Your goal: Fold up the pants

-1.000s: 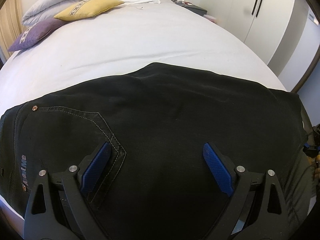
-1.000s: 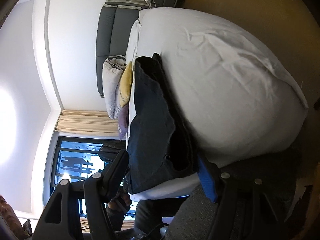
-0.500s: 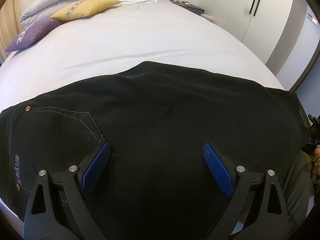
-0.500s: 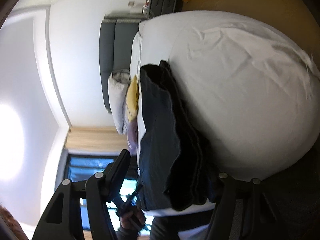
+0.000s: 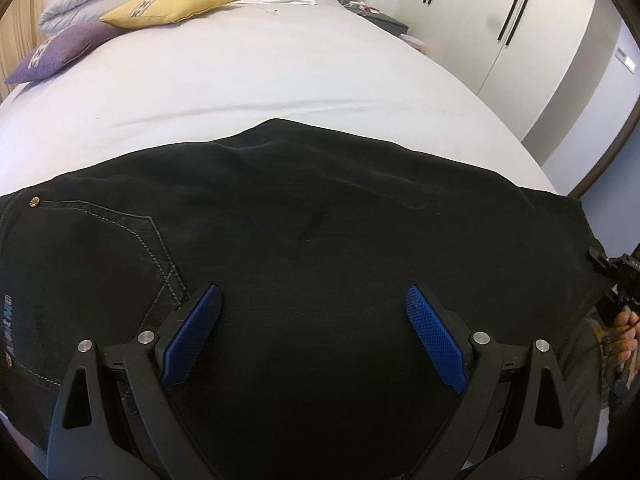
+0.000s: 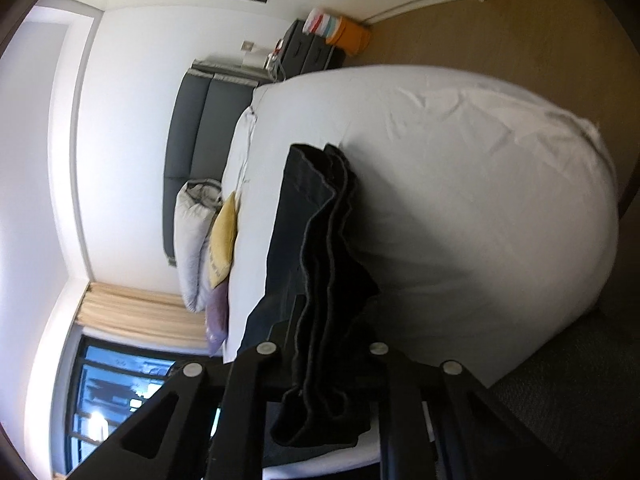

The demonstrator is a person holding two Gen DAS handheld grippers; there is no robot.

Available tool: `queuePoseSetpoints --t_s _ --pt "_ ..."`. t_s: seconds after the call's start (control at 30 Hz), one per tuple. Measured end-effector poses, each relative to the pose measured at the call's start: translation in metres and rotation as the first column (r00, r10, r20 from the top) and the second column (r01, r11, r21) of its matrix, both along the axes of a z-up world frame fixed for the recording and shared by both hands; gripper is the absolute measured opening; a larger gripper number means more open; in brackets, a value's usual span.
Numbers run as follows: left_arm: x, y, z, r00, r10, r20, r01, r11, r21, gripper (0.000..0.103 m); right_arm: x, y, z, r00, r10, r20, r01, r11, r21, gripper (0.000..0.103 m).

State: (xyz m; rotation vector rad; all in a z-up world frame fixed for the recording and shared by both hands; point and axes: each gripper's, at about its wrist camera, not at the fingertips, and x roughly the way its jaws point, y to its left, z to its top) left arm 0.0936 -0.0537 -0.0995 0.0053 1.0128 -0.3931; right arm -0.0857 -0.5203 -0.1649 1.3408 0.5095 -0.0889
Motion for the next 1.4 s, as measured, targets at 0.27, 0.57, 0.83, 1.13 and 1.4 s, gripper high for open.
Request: queuePoseSetpoints --t_s 0.27,0.57,0.83,1.13,1.4 --pt "0.008 0.018 0.001 1.000 0.022 -0.018 -0.024 0.996 -0.091 0.095 0.036 0.033 0.061 0.994 -0.021 -0.106 -0.009 0.962 -0.273 0.014" --pt "0.014 0.067 0.013 0.991 0.119 -0.064 -0.132 0.949 -0.287 0.095 0.154 0.191 0.136 0.926 0.271 -0.263 -0.377 0.633 -0.676 0.014" --pt "0.033 0.095 0.004 0.970 0.102 -0.219 -0.206 0.824 -0.527 0.095 0.213 0.285 0.091 0.807 0.439 -0.395 -0.584 0.493 -0.645 0.014" --pt "0.076 0.016 0.014 0.941 -0.113 -0.319 -0.093 0.821 -0.564 0.097 0.199 0.300 0.102 0.815 0.399 -0.421 -0.561 0.361 -0.745 0.014" --pt "0.101 -0.044 0.014 0.917 -0.215 -0.337 0.038 0.886 -0.462 0.088 0.188 0.315 0.100 0.809 0.384 -0.445 -0.554 0.247 -0.795 0.014"
